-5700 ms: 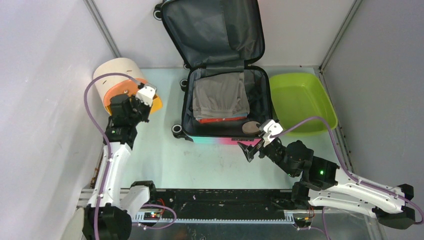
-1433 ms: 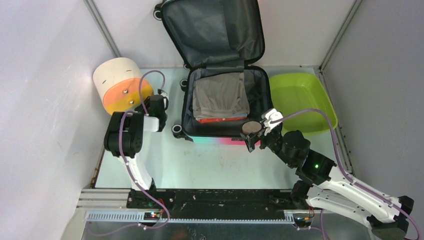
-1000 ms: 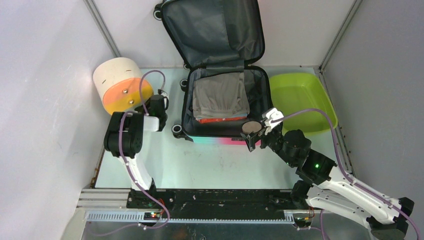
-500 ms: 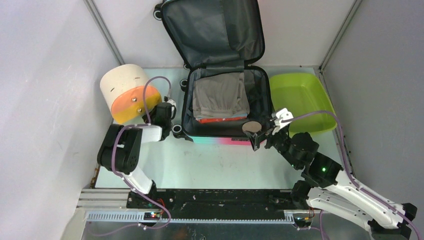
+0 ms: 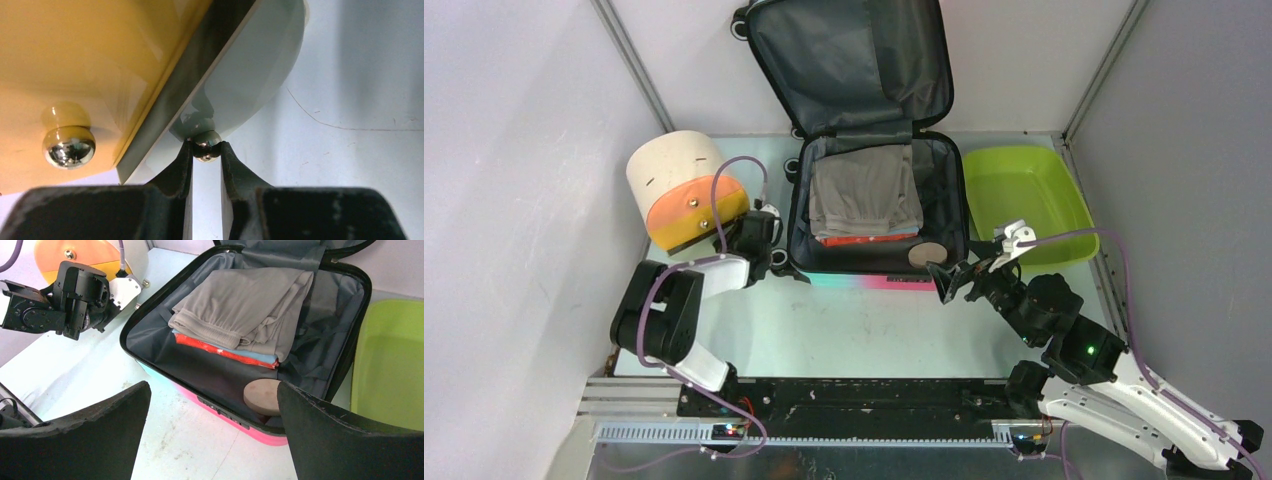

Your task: Open, take out, and arrange the luggage

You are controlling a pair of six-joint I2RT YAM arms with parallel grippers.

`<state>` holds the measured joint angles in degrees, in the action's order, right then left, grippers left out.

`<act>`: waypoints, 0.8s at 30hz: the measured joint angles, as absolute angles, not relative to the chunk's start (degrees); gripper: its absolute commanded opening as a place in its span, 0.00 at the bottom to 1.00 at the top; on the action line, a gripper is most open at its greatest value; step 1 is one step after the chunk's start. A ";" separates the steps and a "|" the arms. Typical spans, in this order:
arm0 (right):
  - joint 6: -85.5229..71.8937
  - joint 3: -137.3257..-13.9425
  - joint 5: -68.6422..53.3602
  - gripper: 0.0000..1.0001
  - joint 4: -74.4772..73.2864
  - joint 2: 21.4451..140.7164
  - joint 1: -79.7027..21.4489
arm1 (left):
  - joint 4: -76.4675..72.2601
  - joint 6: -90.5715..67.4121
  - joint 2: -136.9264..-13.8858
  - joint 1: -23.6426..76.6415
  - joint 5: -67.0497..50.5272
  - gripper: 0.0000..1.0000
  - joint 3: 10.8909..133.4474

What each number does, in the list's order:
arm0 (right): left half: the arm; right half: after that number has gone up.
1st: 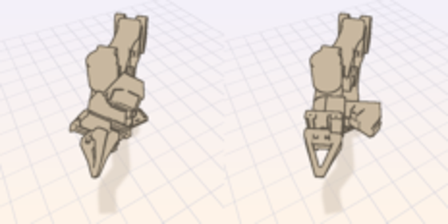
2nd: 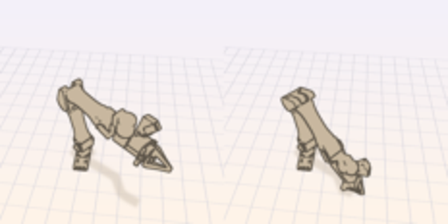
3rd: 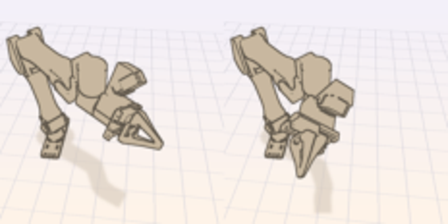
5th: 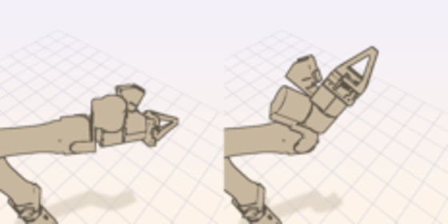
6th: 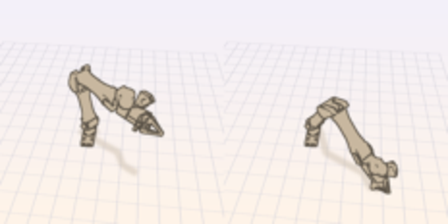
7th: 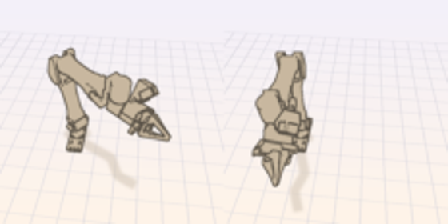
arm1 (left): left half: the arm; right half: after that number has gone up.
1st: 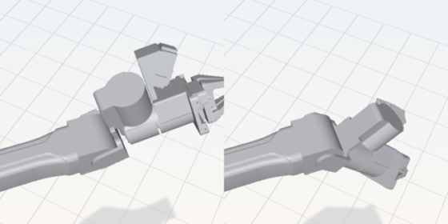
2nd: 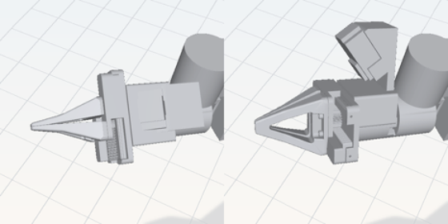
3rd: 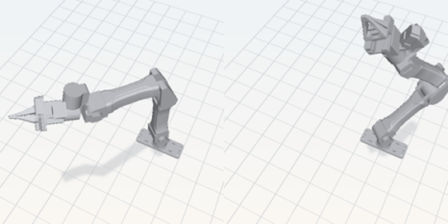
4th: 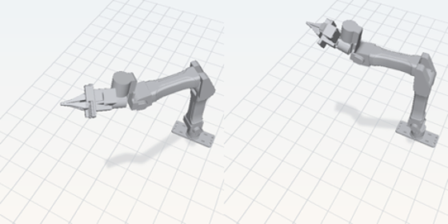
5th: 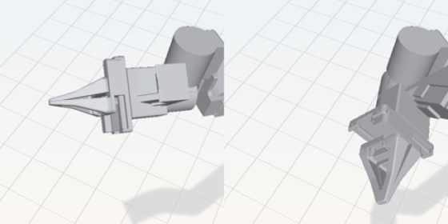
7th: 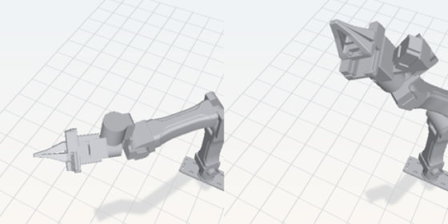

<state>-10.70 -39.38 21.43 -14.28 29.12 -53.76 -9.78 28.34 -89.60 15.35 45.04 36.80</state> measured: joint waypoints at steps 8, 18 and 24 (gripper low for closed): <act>-11.94 -39.38 21.41 1.00 -14.96 28.95 -53.76 | -5.04 23.68 -86.56 17.17 45.36 0.15 35.92; -12.56 -39.38 21.39 0.99 -15.44 28.38 -53.76 | 0.62 18.41 -81.52 22.11 46.59 0.18 33.30; -14.41 -39.38 21.54 1.00 -16.25 27.99 -53.76 | 4.49 16.38 -78.35 23.20 46.44 0.50 32.47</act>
<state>-14.41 -39.38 21.54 -16.25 27.99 -53.76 4.49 16.38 -78.35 23.20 46.44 32.47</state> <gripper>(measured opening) 0.994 0.238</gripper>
